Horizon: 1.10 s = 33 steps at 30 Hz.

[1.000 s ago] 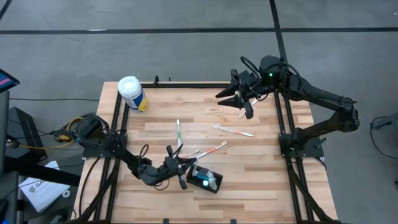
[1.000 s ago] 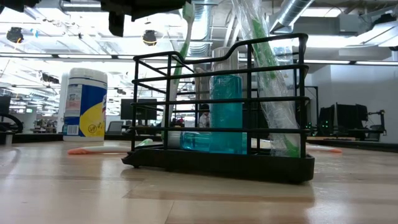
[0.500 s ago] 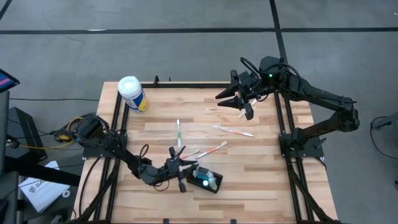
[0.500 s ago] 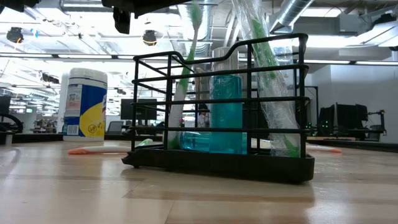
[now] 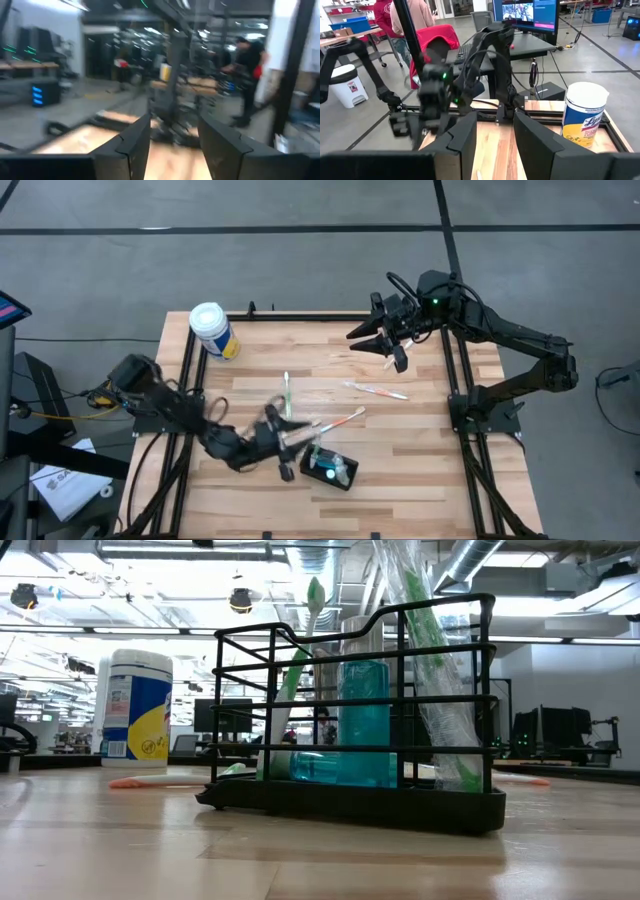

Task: Pick & Place toothbrushing station
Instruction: Put the green toothbrush into the black wire organizer

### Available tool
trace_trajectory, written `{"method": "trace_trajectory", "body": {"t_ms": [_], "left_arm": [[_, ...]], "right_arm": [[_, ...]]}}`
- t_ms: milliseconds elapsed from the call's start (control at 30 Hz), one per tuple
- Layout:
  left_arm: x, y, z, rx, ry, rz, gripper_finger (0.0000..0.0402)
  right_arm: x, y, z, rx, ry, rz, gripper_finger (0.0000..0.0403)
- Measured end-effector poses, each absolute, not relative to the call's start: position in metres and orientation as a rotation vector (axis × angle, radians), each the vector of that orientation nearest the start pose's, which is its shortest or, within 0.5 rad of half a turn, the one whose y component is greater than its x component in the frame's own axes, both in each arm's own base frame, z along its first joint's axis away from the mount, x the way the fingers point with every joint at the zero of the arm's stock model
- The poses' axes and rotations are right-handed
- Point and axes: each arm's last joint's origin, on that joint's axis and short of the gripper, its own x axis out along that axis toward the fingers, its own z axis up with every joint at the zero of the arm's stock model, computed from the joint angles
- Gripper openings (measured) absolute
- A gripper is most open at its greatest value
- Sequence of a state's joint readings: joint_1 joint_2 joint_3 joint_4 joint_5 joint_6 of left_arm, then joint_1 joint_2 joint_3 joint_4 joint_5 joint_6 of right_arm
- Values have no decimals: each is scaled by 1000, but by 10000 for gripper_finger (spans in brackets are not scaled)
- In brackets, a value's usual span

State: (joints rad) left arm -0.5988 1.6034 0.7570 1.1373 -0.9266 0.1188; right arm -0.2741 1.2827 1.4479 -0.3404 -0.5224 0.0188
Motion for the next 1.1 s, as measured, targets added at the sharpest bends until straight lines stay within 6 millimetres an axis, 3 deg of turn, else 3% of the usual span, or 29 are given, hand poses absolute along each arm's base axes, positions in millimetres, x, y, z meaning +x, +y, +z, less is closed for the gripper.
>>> {"method": "trace_trajectory", "body": {"t_ms": [133, 267, 467, 667, 800, 1100], "left_arm": [[251, -137, 289, -129, -185, 572, 161], [221, -108, 316, -221, -150, 782, 153], [182, -64, 348, -430, -250, 752, 132], [171, -30, 341, -660, -204, 580, 105], [180, -11, 325, -760, -73, 547, 98], [200, 39, 310, -801, 26, 554, 98]], "right_arm": [[263, -59, 443, 85, 138, 246, 122], [263, -60, 446, 92, 106, 242, 122], [262, -64, 451, 72, 61, 227, 122], [259, -78, 452, 49, 45, 177, 122], [256, -86, 454, 36, 21, 145, 122], [248, -106, 455, 25, 12, 68, 122]]}}
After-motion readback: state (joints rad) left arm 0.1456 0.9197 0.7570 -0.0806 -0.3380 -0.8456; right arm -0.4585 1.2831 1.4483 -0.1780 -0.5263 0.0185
